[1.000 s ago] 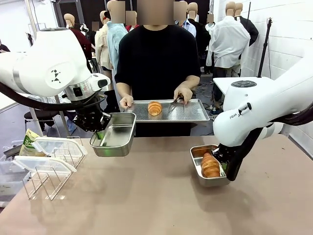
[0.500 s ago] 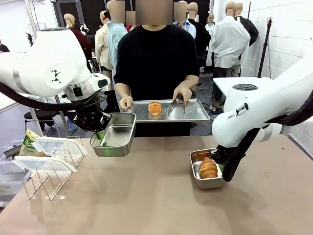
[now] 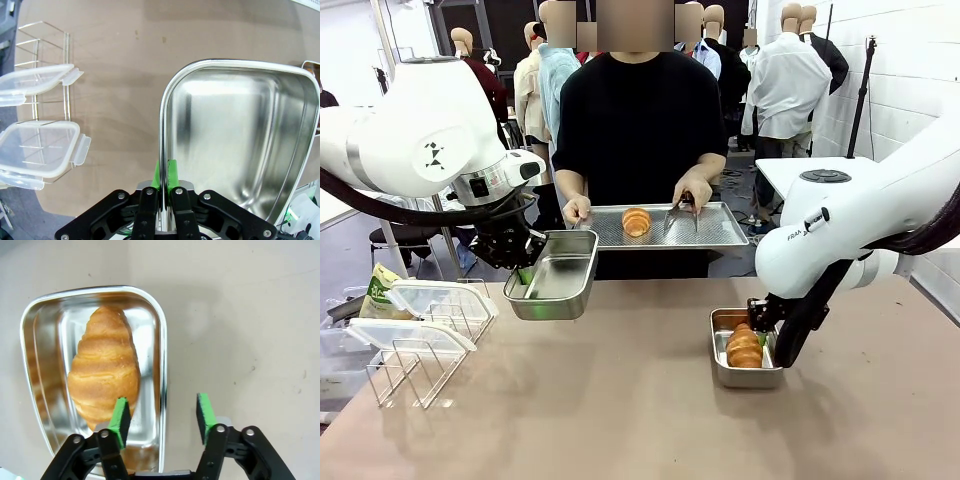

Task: Place the bread in airtight containers.
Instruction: Once an object is inside an Airtight Container , place the container in the center of the table.

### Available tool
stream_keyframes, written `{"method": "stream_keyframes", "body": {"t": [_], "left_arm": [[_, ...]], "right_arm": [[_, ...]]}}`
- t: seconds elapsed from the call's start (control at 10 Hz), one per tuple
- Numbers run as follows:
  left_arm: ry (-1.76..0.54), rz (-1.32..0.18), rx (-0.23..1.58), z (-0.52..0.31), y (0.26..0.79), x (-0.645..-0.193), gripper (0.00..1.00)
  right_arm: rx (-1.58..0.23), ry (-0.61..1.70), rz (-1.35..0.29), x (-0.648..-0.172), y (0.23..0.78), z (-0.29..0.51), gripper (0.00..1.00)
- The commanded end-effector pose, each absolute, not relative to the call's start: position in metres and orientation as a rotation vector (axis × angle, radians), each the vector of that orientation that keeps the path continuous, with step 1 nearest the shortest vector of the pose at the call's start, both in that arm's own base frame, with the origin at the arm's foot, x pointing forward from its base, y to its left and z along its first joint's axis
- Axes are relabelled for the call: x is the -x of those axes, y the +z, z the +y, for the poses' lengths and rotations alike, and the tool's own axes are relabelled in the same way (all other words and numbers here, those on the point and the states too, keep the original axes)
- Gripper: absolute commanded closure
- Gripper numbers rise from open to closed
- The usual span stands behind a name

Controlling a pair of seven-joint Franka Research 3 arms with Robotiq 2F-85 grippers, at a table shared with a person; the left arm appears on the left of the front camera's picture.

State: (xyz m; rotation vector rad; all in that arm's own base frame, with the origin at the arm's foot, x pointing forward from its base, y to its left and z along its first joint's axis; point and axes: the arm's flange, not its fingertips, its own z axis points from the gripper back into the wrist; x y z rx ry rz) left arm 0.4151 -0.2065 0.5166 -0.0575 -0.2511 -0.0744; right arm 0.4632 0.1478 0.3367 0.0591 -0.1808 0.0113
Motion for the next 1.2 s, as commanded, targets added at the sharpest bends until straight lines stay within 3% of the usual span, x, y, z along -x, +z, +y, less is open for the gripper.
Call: {"method": "stream_keyframes", "body": {"t": [0.0, 0.6, 1.1], "left_arm": [[-0.072, -0.257, 0.062, -0.2049, 0.5207, -0.4156, 1.00], [-0.072, -0.257, 0.062, -0.2049, 0.5207, -0.4156, 1.00], [-0.072, -0.257, 0.062, -0.2049, 0.5207, -0.4156, 1.00]], "right_arm": [[-0.074, 0.013, -0.190, -0.4589, 0.3419, 0.1479, 0.00], [-0.036, 0.024, -0.119, -0.4650, 0.3401, 0.1526, 0.00], [-0.056, 0.017, -0.180, -0.4614, 0.3416, 0.1480, 0.00]]}}
